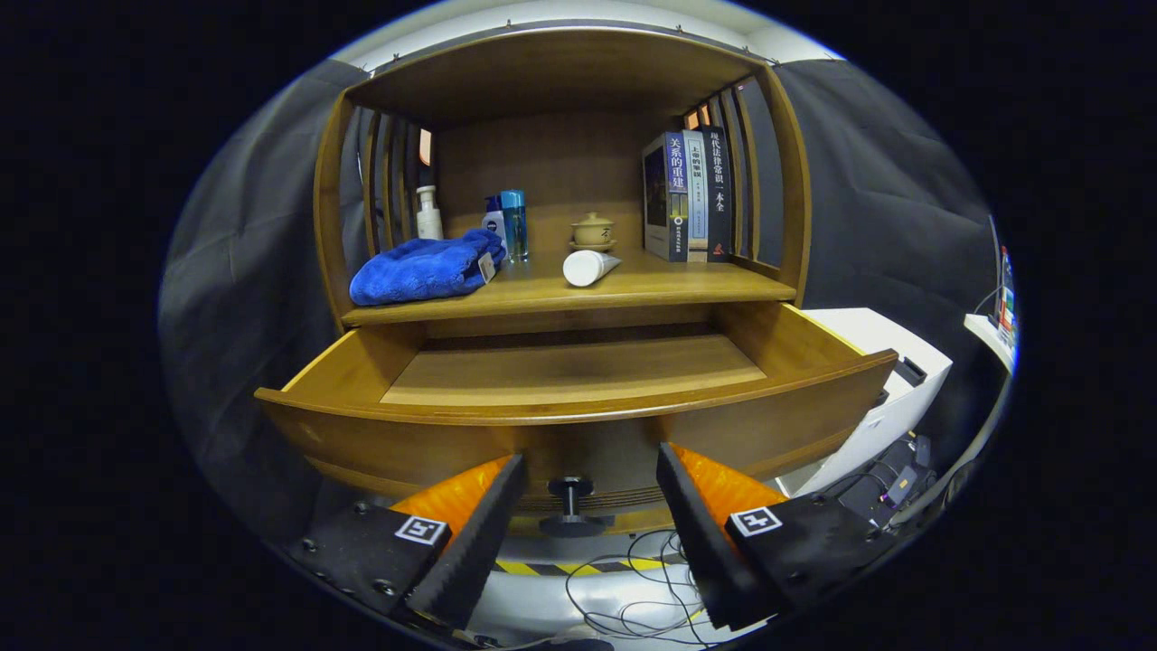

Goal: Pull open the drawer, take out the items inside it, and place them on the countertop above the cabinet.

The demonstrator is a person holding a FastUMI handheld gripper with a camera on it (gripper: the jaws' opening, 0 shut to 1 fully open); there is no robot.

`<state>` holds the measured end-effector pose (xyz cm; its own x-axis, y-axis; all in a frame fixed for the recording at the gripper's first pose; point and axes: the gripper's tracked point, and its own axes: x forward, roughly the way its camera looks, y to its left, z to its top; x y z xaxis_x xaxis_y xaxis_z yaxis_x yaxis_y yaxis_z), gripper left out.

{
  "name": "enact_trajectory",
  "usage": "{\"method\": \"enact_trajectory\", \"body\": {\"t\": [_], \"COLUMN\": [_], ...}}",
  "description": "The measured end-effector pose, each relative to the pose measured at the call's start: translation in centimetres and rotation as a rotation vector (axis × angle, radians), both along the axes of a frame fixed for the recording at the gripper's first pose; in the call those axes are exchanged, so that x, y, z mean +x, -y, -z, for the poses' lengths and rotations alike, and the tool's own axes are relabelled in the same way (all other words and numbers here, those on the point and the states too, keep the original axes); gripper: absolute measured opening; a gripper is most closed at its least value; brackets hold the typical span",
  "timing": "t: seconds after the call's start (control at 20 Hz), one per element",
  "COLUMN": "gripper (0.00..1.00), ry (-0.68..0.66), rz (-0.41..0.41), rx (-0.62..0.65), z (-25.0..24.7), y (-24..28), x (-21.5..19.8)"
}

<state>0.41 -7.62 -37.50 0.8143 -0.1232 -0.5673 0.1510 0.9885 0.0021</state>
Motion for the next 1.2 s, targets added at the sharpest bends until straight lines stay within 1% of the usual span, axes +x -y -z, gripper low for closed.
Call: {"method": "enact_trajectory", "body": {"t": [0.2, 0.25, 0.4, 0.75, 1.0, 1.2], "gripper": [0.98, 0.98, 0.98, 0.98, 0.98, 0.98], "ry": [0.016, 0.008, 0.008, 0.022, 0.017, 0.019], "rz": [-0.001, -0.004, 0.007, 0.026, 0.017, 0.015], "rx": [-0.009, -0.008, 0.008, -0.033, -0.022, -0.042], "z": [0.3, 0.0, 0.4, 0.8, 1.5, 1.7], "y": [0.3, 0.0, 0.1, 0.6, 0.6, 0.8], "x": [2.4, 2.1, 3.6, 6.6, 8.6, 10.5]}}
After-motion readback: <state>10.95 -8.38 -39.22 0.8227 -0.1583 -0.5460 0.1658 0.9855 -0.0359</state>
